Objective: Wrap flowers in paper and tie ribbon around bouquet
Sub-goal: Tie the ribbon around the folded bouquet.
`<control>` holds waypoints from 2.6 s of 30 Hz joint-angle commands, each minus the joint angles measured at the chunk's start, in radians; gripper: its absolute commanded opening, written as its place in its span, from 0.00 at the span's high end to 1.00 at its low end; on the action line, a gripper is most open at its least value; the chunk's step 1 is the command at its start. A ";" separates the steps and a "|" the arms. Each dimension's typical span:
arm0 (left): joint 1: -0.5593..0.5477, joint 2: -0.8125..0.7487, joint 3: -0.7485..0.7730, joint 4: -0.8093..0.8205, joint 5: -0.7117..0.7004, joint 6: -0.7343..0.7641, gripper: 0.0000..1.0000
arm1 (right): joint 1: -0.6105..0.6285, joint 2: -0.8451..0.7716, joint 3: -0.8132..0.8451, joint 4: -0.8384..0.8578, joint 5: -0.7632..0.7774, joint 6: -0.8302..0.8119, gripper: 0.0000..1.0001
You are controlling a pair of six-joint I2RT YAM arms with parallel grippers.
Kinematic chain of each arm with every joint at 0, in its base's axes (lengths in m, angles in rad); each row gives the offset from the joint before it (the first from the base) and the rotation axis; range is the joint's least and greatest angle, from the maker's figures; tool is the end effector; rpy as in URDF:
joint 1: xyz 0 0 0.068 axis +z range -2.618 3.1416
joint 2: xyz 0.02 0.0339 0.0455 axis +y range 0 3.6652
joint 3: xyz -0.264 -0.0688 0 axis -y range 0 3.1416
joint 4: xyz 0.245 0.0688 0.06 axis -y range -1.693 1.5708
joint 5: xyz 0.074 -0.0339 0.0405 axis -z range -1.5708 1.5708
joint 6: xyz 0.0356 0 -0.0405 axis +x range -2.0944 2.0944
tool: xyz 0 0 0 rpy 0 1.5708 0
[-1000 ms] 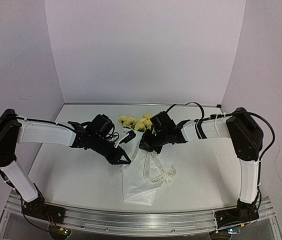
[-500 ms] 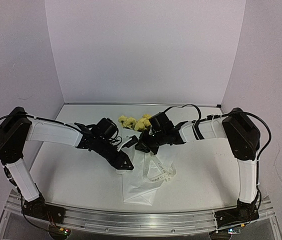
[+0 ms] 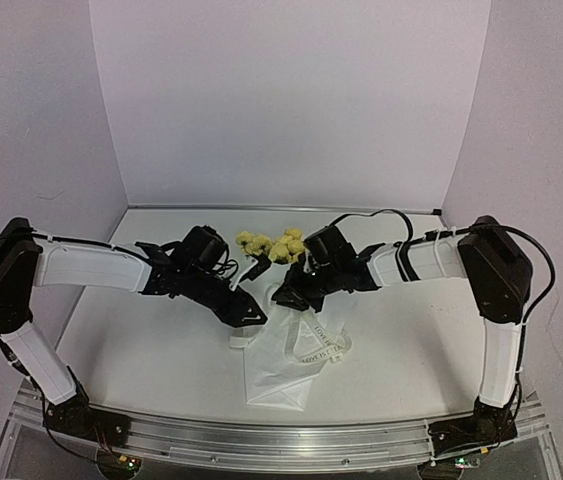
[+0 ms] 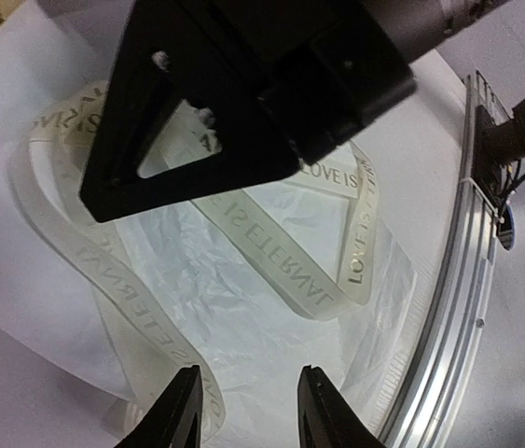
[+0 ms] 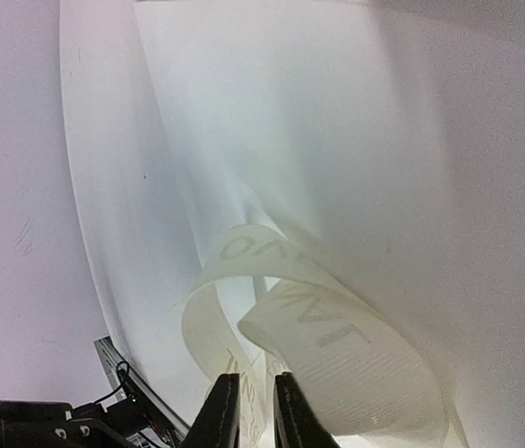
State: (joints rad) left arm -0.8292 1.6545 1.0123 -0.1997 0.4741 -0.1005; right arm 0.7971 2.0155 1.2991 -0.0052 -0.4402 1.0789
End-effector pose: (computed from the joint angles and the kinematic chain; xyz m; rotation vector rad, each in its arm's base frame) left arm 0.2208 -0.2651 0.1991 1.1165 2.2749 -0.9765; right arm 0.2949 0.3235 0.1660 0.1073 2.6753 1.3236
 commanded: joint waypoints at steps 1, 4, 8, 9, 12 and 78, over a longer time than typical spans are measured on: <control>0.016 -0.063 -0.030 0.038 -0.186 -0.032 0.65 | 0.004 -0.052 0.005 0.007 -0.010 -0.022 0.83; 0.019 -0.059 -0.039 0.013 -0.302 -0.039 0.68 | 0.005 -0.058 0.004 0.007 -0.011 -0.023 0.81; 0.019 -0.030 -0.035 -0.032 -0.329 -0.049 0.67 | 0.007 -0.084 -0.010 -0.008 -0.007 -0.033 0.78; 0.019 -0.022 -0.032 -0.038 -0.314 -0.050 0.67 | 0.009 -0.095 -0.015 -0.019 -0.003 -0.038 0.78; 0.016 0.002 -0.017 -0.050 -0.281 -0.061 0.66 | 0.012 -0.133 -0.037 -0.052 0.018 -0.063 0.77; -0.093 0.059 0.086 -0.123 -0.353 -0.041 0.63 | 0.014 -0.504 -0.261 -0.536 0.294 -0.394 0.54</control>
State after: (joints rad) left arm -0.9261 1.7344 1.1060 -0.3225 0.0637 -0.1324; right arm 0.8082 1.5337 1.0401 -0.5300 -0.1688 0.6983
